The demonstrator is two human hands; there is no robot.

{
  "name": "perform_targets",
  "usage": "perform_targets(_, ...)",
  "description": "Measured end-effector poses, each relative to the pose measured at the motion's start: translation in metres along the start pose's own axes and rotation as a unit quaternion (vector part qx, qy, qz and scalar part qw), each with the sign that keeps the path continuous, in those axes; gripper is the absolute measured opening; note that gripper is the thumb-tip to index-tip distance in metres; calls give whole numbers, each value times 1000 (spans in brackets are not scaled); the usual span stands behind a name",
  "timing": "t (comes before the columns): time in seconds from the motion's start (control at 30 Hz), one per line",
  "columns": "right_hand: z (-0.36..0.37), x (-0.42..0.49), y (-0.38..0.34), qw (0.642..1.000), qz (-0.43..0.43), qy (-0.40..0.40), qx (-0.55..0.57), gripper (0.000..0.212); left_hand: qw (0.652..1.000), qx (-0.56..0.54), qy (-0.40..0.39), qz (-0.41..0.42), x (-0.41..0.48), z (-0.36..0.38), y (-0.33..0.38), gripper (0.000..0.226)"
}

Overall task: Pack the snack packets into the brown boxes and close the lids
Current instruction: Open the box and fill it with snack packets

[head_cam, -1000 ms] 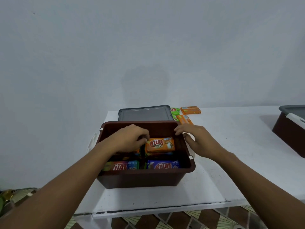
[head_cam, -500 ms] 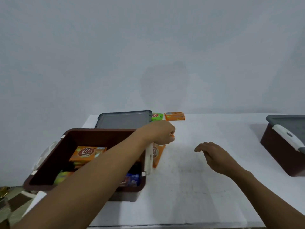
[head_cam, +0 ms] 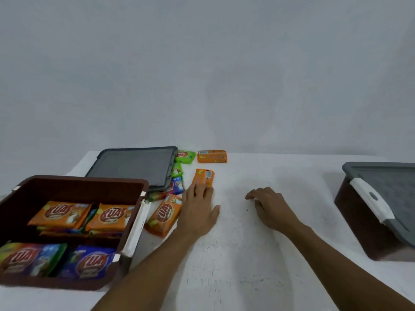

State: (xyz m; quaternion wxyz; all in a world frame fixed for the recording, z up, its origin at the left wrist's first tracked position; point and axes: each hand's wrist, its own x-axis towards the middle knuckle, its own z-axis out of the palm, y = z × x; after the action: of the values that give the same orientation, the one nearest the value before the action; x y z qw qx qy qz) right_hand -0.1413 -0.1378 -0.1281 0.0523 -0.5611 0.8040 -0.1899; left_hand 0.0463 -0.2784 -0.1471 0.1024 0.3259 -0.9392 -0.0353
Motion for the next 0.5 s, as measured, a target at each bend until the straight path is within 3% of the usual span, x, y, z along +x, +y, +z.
perform_targets(0.07, 4, 22, 0, 1000, 1, 9, -18, 35, 999, -27, 15, 11, 1, 2, -2, 54)
perform_targets(0.2, 11, 74, -6, 999, -1, 10, -30, 39, 995, -73, 33, -62, 4, 8, -1, 58)
perform_targets(0.4, 18, 151, -21, 993, -23, -60, -96, 68, 995, -65, 7, -75, 9, 15, -3, 54)
perform_targets(0.5, 24, 166, -19, 979, -19, -111, -169, 69, 995, -75, 12, -66, 9, 13, -3, 54)
